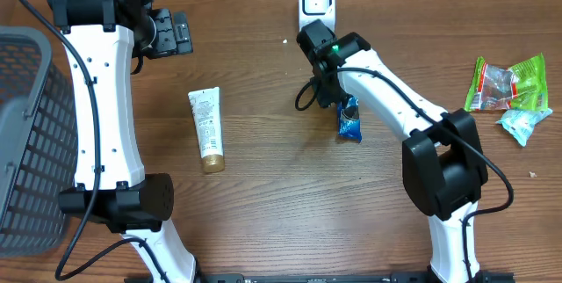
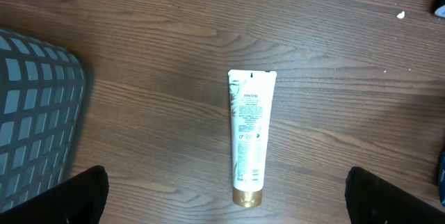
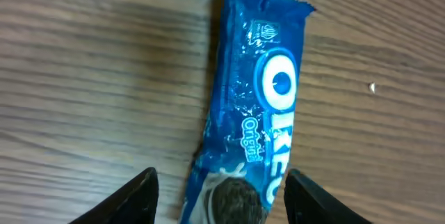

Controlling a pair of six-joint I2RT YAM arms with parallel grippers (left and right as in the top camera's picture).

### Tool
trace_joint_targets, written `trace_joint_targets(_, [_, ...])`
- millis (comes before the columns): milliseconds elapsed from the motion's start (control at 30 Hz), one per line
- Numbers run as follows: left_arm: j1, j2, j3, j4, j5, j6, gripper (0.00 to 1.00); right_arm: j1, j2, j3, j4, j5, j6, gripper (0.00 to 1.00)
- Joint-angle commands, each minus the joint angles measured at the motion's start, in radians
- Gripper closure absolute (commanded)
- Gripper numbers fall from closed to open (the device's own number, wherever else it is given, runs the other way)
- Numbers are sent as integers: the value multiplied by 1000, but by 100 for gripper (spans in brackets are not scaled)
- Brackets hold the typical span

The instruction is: Scan the item barcode

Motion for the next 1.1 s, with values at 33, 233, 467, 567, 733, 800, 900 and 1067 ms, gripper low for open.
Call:
trace_joint_targets(33, [3,-5,20,3,8,12,0,-2,5,-81,64,32,-42,40])
trace_joint_targets(233, [3,-5,20,3,8,12,0,-8,5,-148,168,40,-64,40])
trace_joint_targets(467, [-4,-5,20,3,8,12,0,-81,5,-193,237,40,-64,41])
trace_joint_targets(567, [4,-5,20,3,8,12,0,-106,6,-213,248,28,-63,59])
trace_joint_targets(733, [-3,-5,20,3,8,12,0,-106,11,-227,252,29,-56,87])
trace_joint_targets(800, [-3,-5,20,3,8,12,0,-106,10,-223,229,32,-56,96])
trace_joint_targets(900, [-3,-5,20,3,8,12,0,-104,2,-180,158,6,-4,96])
trace_joint_targets(1067, [-3,-5,20,3,8,12,0,-134,-26,13,-9,-437,-8,96])
